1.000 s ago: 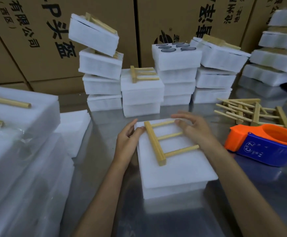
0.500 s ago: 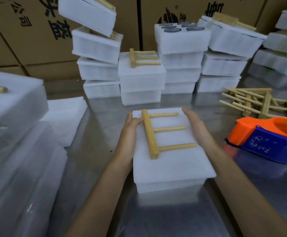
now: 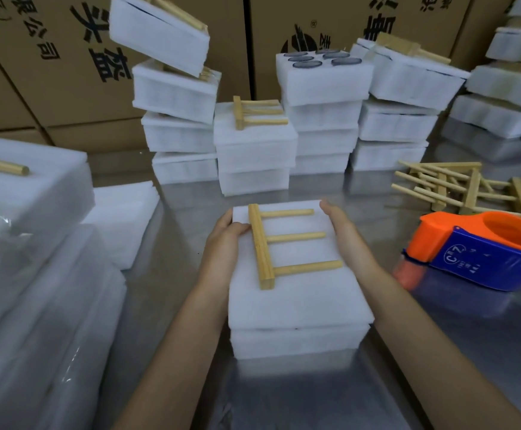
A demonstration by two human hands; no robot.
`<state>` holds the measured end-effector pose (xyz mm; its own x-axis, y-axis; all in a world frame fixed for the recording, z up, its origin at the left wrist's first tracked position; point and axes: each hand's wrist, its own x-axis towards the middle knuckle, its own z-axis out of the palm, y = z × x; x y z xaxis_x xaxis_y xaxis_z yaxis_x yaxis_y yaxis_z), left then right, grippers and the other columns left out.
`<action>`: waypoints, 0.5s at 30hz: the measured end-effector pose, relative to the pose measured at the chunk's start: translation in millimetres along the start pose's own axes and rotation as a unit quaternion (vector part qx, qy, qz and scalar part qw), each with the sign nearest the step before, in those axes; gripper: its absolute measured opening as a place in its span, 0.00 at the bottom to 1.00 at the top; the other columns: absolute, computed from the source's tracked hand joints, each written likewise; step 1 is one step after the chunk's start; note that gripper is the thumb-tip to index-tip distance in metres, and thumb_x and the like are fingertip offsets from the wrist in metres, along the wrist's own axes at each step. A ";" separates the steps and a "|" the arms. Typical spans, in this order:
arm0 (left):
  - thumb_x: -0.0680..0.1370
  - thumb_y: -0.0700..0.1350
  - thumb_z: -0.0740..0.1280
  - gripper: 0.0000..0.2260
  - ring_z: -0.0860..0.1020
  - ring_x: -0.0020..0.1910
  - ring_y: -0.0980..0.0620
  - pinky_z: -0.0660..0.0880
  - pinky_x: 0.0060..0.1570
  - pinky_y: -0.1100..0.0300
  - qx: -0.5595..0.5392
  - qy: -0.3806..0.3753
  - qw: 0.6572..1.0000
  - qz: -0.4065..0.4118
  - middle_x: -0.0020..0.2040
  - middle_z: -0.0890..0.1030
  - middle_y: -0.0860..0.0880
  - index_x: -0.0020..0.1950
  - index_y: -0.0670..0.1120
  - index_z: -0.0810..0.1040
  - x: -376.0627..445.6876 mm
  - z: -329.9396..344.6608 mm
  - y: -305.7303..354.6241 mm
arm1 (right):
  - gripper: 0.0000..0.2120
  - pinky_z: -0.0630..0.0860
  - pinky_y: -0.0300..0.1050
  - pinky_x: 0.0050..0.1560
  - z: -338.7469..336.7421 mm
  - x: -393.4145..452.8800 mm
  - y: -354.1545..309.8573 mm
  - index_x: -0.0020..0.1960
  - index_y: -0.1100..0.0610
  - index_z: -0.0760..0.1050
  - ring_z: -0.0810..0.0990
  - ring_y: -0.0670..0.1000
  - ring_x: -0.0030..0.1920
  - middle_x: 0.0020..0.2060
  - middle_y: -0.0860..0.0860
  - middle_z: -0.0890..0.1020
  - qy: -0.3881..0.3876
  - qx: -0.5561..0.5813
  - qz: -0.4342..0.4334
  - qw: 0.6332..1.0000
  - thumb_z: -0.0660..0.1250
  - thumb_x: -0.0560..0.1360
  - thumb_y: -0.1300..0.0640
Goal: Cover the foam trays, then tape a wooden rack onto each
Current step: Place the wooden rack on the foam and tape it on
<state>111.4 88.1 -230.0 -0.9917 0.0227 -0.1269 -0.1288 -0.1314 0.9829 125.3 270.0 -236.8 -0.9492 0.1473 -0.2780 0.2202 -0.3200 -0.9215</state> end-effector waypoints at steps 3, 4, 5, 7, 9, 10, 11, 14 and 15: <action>0.79 0.37 0.62 0.15 0.85 0.43 0.53 0.78 0.34 0.65 -0.039 0.000 0.999 -0.009 0.52 0.85 0.46 0.62 0.47 0.81 -10.8 12.3 -5.2 | 0.16 0.78 0.42 0.50 -11.2 -4.9 -7.7 0.57 0.52 0.82 0.82 0.52 0.53 0.54 0.51 0.84 0.055 -0.061 -0.008 0.997 0.67 0.76 0.44; 0.80 0.37 0.62 0.14 0.85 0.43 0.52 0.78 0.34 0.64 -0.044 -0.006 0.999 -0.008 0.52 0.86 0.46 0.62 0.47 0.81 -14.2 15.0 -6.7 | 0.16 0.76 0.34 0.47 -16.3 -5.3 -9.8 0.60 0.52 0.82 0.81 0.48 0.54 0.55 0.48 0.83 0.090 -0.111 -0.047 0.989 0.67 0.76 0.45; 0.80 0.37 0.61 0.14 0.85 0.45 0.51 0.80 0.36 0.62 -0.049 -0.013 0.999 -0.006 0.53 0.86 0.46 0.62 0.47 0.81 -16.1 16.1 -7.8 | 0.15 0.74 0.26 0.44 -21.3 -5.1 -11.5 0.61 0.52 0.81 0.79 0.45 0.55 0.56 0.46 0.82 0.115 -0.165 -0.099 0.975 0.67 0.78 0.48; 0.81 0.38 0.61 0.14 0.85 0.50 0.47 0.82 0.44 0.55 -0.056 -0.032 0.998 -0.006 0.54 0.85 0.46 0.61 0.49 0.81 -17.4 14.9 -7.9 | 0.12 0.75 0.28 0.49 -29.2 -7.4 -14.1 0.60 0.52 0.83 0.80 0.45 0.56 0.55 0.47 0.84 0.145 -0.266 -0.201 0.932 0.64 0.79 0.53; 0.81 0.39 0.60 0.14 0.84 0.53 0.45 0.82 0.50 0.51 -0.056 -0.051 0.997 -0.005 0.55 0.85 0.46 0.61 0.49 0.81 -17.3 13.2 -7.4 | 0.13 0.77 0.45 0.54 -38.4 -10.1 -16.2 0.55 0.53 0.84 0.81 0.51 0.53 0.51 0.50 0.85 0.241 -0.362 -0.286 0.854 0.62 0.78 0.53; 0.81 0.39 0.60 0.14 0.85 0.52 0.46 0.82 0.49 0.52 -0.052 -0.056 0.997 -0.001 0.54 0.85 0.47 0.61 0.49 0.81 -17.1 13.3 -7.7 | 0.14 0.75 0.49 0.53 -46.0 -11.4 -18.5 0.53 0.54 0.83 0.80 0.54 0.53 0.50 0.52 0.85 0.315 -0.402 -0.319 0.799 0.60 0.78 0.53; 0.81 0.39 0.60 0.14 0.85 0.51 0.48 0.82 0.45 0.56 -0.049 -0.056 0.997 0.005 0.53 0.86 0.48 0.61 0.50 0.81 -16.6 14.0 -8.0 | 0.14 0.72 0.51 0.54 -55.3 -13.8 -21.8 0.52 0.55 0.82 0.78 0.56 0.54 0.50 0.53 0.84 0.391 -0.429 -0.340 0.740 0.59 0.77 0.53; 0.81 0.38 0.60 0.14 0.85 0.47 0.52 0.80 0.37 0.63 -0.059 -0.057 0.997 0.011 0.51 0.86 0.50 0.61 0.50 0.81 -16.7 15.5 -8.3 | 0.16 0.66 0.56 0.58 -90.9 -19.4 -29.6 0.49 0.58 0.80 0.74 0.60 0.52 0.48 0.56 0.82 0.560 -0.464 -0.305 0.615 0.56 0.76 0.53; 0.81 0.38 0.60 0.14 0.85 0.47 0.51 0.80 0.38 0.62 -0.063 -0.058 0.996 0.010 0.52 0.86 0.49 0.61 0.50 0.81 -17.1 15.8 -8.4 | 0.17 0.65 0.57 0.59 -100.0 -19.8 -30.8 0.49 0.59 0.80 0.74 0.61 0.51 0.47 0.57 0.82 0.587 -0.463 -0.281 0.602 0.55 0.75 0.53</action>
<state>129.4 104.4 -233.9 -0.9876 0.1324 -0.0841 -0.1161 -0.2570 0.9594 159.8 370.5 -230.0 -0.2395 0.7228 0.6482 0.4852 0.6674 -0.5650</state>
